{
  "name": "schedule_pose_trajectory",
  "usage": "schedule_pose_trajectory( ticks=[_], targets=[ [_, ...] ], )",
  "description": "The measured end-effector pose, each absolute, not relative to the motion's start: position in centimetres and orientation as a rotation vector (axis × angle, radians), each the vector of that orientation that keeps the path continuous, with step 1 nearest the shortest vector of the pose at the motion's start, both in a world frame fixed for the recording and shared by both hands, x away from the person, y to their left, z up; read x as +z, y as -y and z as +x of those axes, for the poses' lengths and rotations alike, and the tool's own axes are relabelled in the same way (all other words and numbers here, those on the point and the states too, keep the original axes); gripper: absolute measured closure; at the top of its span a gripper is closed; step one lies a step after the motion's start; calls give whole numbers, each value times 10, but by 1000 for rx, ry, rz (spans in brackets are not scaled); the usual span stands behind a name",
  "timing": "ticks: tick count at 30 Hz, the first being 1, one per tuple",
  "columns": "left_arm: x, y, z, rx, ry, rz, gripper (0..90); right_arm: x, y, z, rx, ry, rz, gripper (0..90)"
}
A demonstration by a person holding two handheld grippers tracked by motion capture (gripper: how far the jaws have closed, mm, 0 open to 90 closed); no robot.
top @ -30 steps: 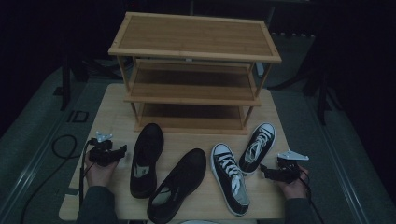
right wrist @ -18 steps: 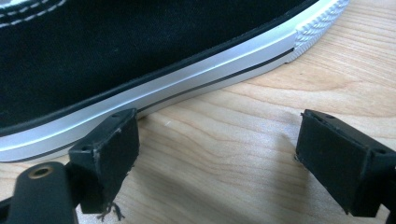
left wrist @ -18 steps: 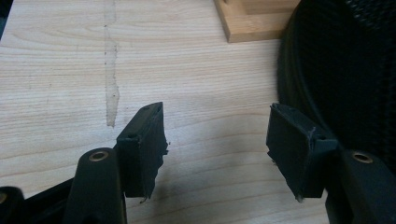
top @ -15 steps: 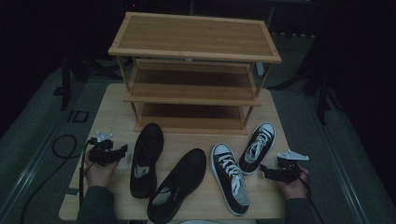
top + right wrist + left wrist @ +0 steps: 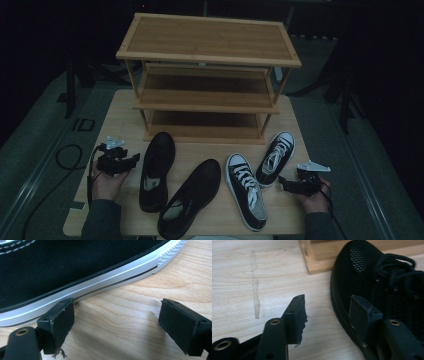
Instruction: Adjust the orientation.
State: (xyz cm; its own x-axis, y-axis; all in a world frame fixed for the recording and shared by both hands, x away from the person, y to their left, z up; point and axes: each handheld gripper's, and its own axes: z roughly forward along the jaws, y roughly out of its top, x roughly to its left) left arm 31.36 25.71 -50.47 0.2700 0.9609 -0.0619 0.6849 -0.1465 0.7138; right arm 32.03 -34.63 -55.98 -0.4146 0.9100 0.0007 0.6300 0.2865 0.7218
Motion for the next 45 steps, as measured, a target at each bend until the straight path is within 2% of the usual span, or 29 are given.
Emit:
schedule_pose_trajectory(
  ticks=[7, 23, 45],
  targets=[
    [-489, -256, 313, 534, -1431, 1955, 526, -560, 346, 320, 917, -2148, 1383, 132],
    [-450, -243, 300, 513, -1307, 2042, 536, -560, 346, 320, 917, -2148, 1383, 132],
    [-432, -216, 287, 401, -1199, 2168, 524, -560, 346, 320, 916, -2148, 1382, 132]
  ],
)
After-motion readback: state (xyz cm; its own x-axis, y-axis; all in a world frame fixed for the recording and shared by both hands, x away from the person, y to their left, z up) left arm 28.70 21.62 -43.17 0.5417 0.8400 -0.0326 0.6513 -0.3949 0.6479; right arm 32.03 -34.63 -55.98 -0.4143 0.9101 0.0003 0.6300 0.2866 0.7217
